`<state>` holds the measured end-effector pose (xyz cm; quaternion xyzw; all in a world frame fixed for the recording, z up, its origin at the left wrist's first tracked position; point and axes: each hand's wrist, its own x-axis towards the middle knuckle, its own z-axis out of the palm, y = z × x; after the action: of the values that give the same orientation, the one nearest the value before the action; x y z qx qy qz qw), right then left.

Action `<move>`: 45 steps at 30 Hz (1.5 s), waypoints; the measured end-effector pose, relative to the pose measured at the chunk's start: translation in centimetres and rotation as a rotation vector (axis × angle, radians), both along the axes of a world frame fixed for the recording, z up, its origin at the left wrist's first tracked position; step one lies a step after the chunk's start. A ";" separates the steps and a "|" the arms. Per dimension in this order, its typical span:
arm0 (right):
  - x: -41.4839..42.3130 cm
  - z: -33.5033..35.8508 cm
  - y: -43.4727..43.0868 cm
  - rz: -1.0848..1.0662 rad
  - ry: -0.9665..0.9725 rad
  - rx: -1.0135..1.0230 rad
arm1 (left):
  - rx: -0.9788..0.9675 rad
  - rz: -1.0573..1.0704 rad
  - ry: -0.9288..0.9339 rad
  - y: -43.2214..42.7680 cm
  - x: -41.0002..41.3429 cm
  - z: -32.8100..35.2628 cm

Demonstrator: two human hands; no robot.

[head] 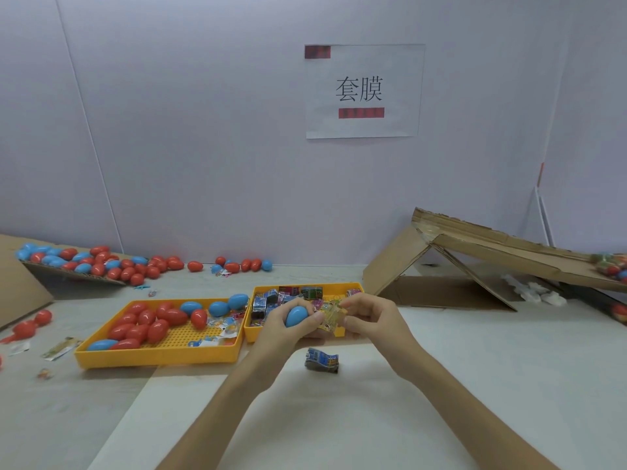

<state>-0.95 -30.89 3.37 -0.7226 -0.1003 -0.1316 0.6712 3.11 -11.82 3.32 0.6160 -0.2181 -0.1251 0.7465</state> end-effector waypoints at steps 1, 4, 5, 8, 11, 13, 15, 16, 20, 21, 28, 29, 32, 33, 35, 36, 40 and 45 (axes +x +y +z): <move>0.0 0.0 0.0 -0.008 0.006 0.009 | -0.001 -0.002 0.007 0.0 0.1 -0.1; 0.0 0.1 0.0 -0.013 0.002 -0.005 | 0.005 -0.020 0.026 0.2 0.3 -0.3; -0.1 0.1 0.0 -0.014 -0.010 -0.018 | 0.009 -0.025 0.033 0.2 0.4 -0.3; -0.1 0.1 0.1 -0.042 -0.052 -0.061 | 0.034 -0.032 0.050 0.2 0.4 -0.3; -0.1 0.2 0.2 -0.079 -0.083 -0.088 | 0.044 -0.045 0.040 0.2 0.3 -0.3; 0.0 0.2 0.2 -0.077 -0.095 -0.096 | 0.055 -0.035 0.005 0.1 0.4 -0.4; 0.1 0.1 0.2 -0.056 -0.105 -0.099 | 0.091 0.008 -0.051 0.0 0.5 -0.6; 0.1 0.1 0.2 -0.044 -0.109 -0.093 | 0.108 0.032 -0.076 0.0 0.5 -0.6; 0.1 -0.1 0.4 -0.016 -0.108 -0.072 | 0.157 0.115 -0.149 0.1 0.4 -0.5; 0.2 -0.2 0.4 -0.011 -0.095 -0.065 | 0.165 0.131 -0.163 0.1 0.4 -0.5; -0.1 0.1 0.8 0.005 -0.022 -0.051 | 0.190 0.226 -0.191 0.3 0.5 -0.7; -0.1 0.1 0.9 -0.001 -0.028 -0.077 | 0.196 0.229 -0.195 0.5 0.6 -0.8; -0.2 -0.1 0.9 -0.032 -0.030 -0.135 | 0.198 0.201 -0.212 0.3 0.9 -1.0; -0.2 -0.2 0.8 -0.042 -0.025 -0.143 | 0.203 0.194 -0.218 0.3 1.0 -1.1; -0.1 -0.4 0.6 -0.049 -0.015 -0.150 | 0.204 0.181 -0.231 0.1 1.1 -1.4; -0.1 -0.4 0.5 -0.046 -0.010 -0.156 | 0.202 0.176 -0.238 0.0 1.0 -1.3; 0.3 -0.8 0.2 -0.021 0.028 -0.175 | 0.194 0.190 -0.277 -0.4 0.8 -1.3; 0.5 -1.2 0.2 -0.010 0.074 -0.204 | 0.200 0.196 -0.282 -0.3 1.1 -1.4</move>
<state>-0.42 -30.64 2.17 -0.7921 -0.0846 -0.0973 0.5966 4.23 -12.13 1.89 0.7168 -0.2458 0.0146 0.6523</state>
